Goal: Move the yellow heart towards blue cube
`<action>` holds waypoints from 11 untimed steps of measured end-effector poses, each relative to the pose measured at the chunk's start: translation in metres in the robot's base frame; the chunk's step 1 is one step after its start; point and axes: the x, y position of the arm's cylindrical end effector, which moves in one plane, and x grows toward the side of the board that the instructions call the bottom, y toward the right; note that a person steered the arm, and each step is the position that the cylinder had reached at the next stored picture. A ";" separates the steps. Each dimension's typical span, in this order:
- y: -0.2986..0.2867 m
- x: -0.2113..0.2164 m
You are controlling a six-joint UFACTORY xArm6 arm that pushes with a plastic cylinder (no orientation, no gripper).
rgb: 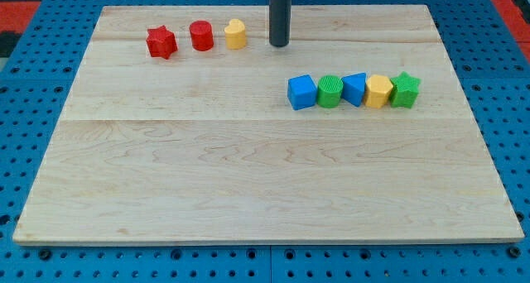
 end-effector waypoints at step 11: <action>-0.192 0.105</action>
